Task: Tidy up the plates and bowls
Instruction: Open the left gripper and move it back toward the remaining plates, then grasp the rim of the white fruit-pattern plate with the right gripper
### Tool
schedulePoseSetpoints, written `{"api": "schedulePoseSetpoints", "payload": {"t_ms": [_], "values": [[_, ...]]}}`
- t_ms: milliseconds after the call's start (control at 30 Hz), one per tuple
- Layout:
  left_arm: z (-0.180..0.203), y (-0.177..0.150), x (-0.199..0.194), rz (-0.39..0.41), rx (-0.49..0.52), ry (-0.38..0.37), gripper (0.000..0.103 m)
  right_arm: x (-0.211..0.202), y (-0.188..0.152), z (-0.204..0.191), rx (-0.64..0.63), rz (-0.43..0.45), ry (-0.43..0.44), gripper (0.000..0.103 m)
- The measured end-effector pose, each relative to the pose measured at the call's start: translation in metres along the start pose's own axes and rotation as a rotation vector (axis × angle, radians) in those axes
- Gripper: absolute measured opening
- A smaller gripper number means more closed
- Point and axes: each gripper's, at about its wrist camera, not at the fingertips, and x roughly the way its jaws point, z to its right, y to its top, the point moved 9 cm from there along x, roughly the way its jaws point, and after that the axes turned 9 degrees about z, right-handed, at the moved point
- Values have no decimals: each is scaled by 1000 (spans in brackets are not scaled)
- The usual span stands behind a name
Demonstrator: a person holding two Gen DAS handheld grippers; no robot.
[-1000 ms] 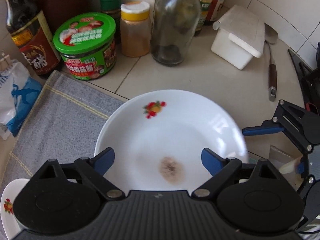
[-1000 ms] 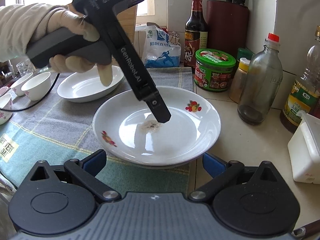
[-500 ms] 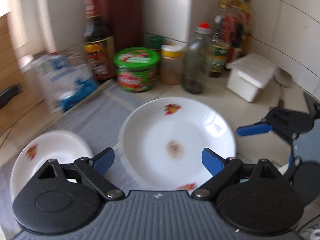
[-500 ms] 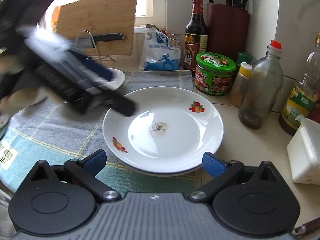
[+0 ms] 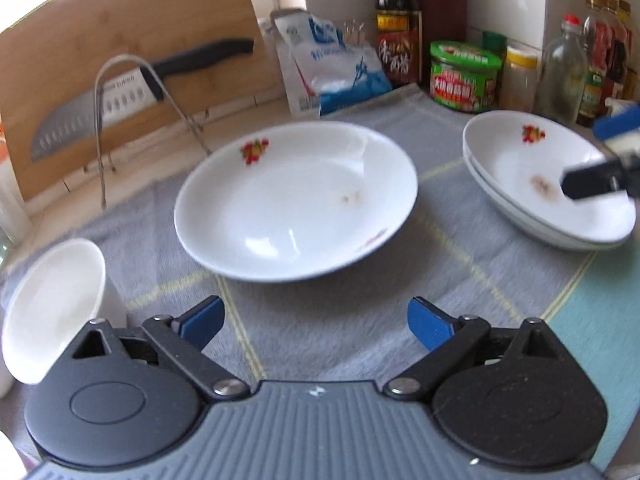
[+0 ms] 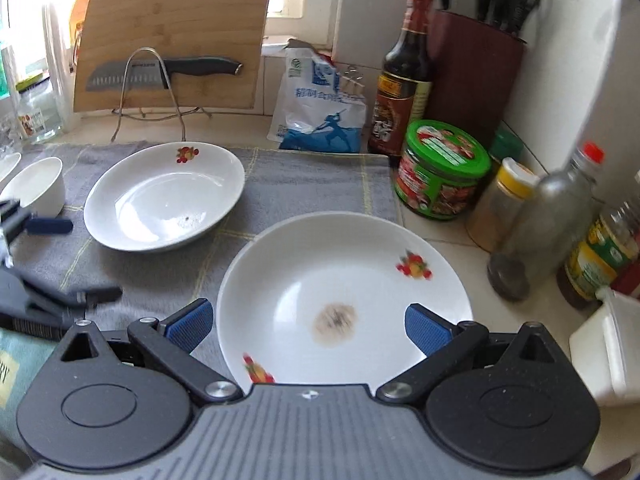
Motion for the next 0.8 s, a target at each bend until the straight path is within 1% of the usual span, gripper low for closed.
{"api": "schedulePoseSetpoints", "payload": {"t_ms": [33,100,300,400,467,633,800], "values": [[-2,0,4,-2,-9,1,98,5,3,-4,-19,-7,7,103],[-7,1,11,6,-37,2,98,12,12,-15,-57,-10,50,103],[-10,2,22,29,-117,-18,100,41,41,-42,-155,-9,239,103],[-13,5,27,34,-125,-7,102,61,51,-50,-177,-36,329,103],[-14,7,29,42,-129,-5,103,73,59,-52,-193,-49,372,103],[-15,9,32,60,-136,9,103,109,74,-58,-185,-102,499,103],[-17,11,34,62,-134,3,103,150,86,-68,-151,-172,587,103]]}}
